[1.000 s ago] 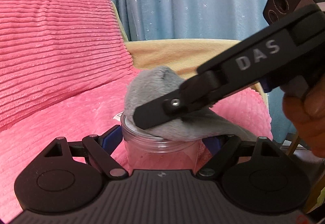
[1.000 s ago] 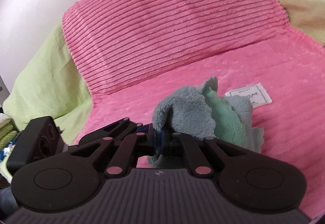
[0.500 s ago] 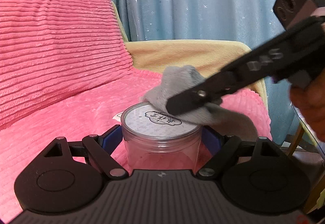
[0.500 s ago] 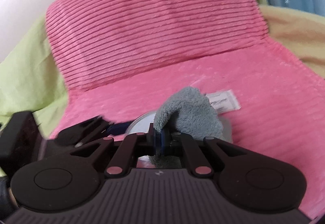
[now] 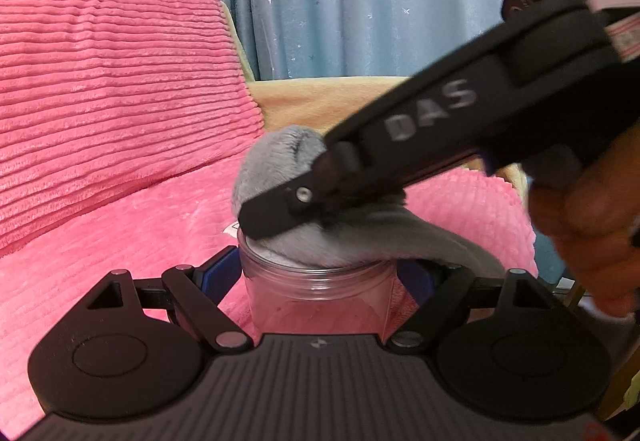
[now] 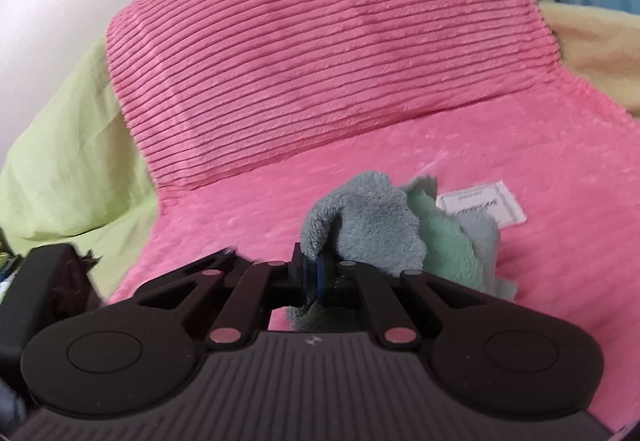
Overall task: Clean container
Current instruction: 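Hold the jar with the left tool while the right tool wipes the white lid, then hold the jar with the left tool while the right tool wipes the lid edge again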
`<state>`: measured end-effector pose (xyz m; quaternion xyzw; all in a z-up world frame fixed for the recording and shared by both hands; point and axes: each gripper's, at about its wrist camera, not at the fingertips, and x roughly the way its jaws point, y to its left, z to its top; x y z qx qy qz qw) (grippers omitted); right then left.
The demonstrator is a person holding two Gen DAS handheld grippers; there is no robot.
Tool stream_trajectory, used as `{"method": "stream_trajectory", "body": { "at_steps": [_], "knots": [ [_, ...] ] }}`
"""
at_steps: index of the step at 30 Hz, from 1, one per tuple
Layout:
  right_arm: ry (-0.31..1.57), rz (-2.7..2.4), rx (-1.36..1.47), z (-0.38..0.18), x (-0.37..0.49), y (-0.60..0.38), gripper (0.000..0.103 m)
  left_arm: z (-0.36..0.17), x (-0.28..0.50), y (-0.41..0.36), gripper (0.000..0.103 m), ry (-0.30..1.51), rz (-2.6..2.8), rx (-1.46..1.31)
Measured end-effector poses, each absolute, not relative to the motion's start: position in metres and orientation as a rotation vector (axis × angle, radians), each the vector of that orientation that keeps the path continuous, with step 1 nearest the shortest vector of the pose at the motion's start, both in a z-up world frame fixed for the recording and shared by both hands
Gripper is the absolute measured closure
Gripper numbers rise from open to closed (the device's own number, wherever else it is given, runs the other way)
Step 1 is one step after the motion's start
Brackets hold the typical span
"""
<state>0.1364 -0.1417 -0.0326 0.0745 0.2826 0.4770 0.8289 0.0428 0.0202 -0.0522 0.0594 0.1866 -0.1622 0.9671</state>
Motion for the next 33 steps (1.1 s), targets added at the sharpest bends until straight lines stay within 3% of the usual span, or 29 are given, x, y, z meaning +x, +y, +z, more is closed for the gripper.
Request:
{"method": "stream_trajectory", "body": {
  "at_steps": [16, 33],
  "knots": [
    [0.635, 0.971, 0.049, -0.023, 0.131, -0.165, 0.100, -0.051, 0.042, 0.021, 0.019, 0.380, -0.329, 0.098],
    [0.643, 1.050, 0.136, -0.025, 0.132, -0.135, 0.101, -0.052, 0.045, 0.030, 0.019, 0.379, -0.343, 0.098]
  ]
}}
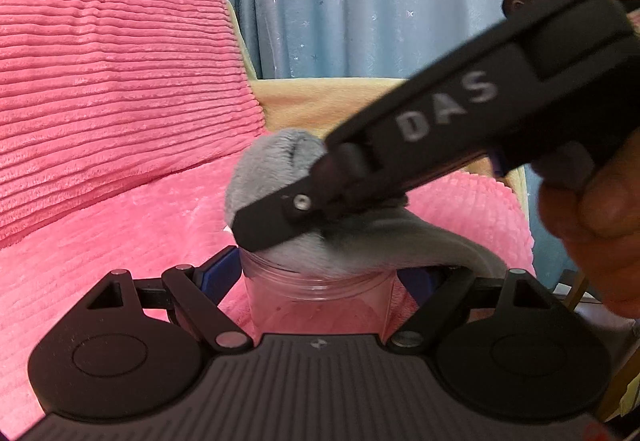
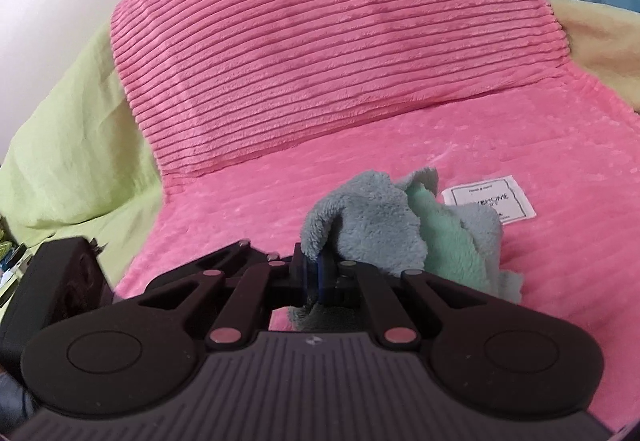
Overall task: Clean container
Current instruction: 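Hold the jar with the left tool while the right tool wipes the lid edge again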
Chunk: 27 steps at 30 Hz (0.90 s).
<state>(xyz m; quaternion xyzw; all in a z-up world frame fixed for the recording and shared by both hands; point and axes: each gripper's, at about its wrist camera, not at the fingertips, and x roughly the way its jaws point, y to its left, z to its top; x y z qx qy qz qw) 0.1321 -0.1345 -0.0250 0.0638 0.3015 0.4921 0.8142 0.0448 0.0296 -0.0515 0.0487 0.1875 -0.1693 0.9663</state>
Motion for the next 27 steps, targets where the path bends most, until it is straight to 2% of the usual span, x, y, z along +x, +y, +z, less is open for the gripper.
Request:
{"method": "stream_trajectory", "body": {
  "at_steps": [10, 20, 27],
  "knots": [
    [0.613, 0.983, 0.109, -0.026, 0.139, -0.146, 0.101, -0.051, 0.037, 0.008, 0.019, 0.379, -0.314, 0.094],
    [0.692, 1.053, 0.148, -0.026, 0.134, -0.166, 0.100, -0.051, 0.037, 0.009, 0.019, 0.377, -0.314, 0.100],
    [0.681, 1.073, 0.176, -0.030, 0.134, -0.150, 0.101, -0.051, 0.038, 0.009, 0.019, 0.377, -0.307, 0.101]
  ]
}}
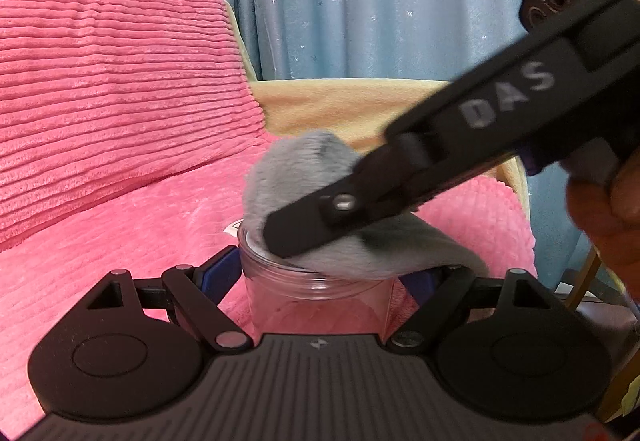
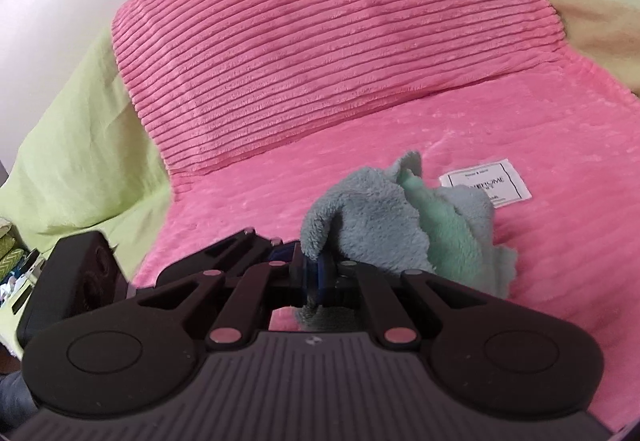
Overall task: Clean container
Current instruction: 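Hold the jar with the left tool while the right tool wipes the lid edge again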
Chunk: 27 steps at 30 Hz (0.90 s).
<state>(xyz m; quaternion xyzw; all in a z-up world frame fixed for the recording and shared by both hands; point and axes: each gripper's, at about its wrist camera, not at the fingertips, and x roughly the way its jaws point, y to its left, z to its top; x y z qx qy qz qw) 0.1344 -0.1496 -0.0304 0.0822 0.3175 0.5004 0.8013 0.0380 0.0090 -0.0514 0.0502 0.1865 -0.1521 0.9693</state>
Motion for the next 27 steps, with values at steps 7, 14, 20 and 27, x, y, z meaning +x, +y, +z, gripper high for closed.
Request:
{"method": "stream_trajectory", "body": {
  "at_steps": [7, 14, 20, 27],
  "knots": [
    [0.637, 1.003, 0.150, -0.030, 0.139, -0.141, 0.101, -0.049, 0.036, -0.008, 0.019, 0.379, -0.279, 0.095],
    [0.640, 0.978, 0.149, -0.031, 0.140, -0.155, 0.101, -0.049, 0.036, -0.010, 0.019, 0.379, -0.276, 0.091],
    [0.691, 1.015, 0.276, -0.038, 0.149, -0.172, 0.100, -0.047, 0.037, -0.012, 0.019, 0.373, -0.274, 0.096],
    [0.639, 0.964, 0.327, -0.035, 0.154, -0.179, 0.100, -0.042, 0.053, -0.014, 0.019, 0.317, -0.265, 0.092]
  ]
}}
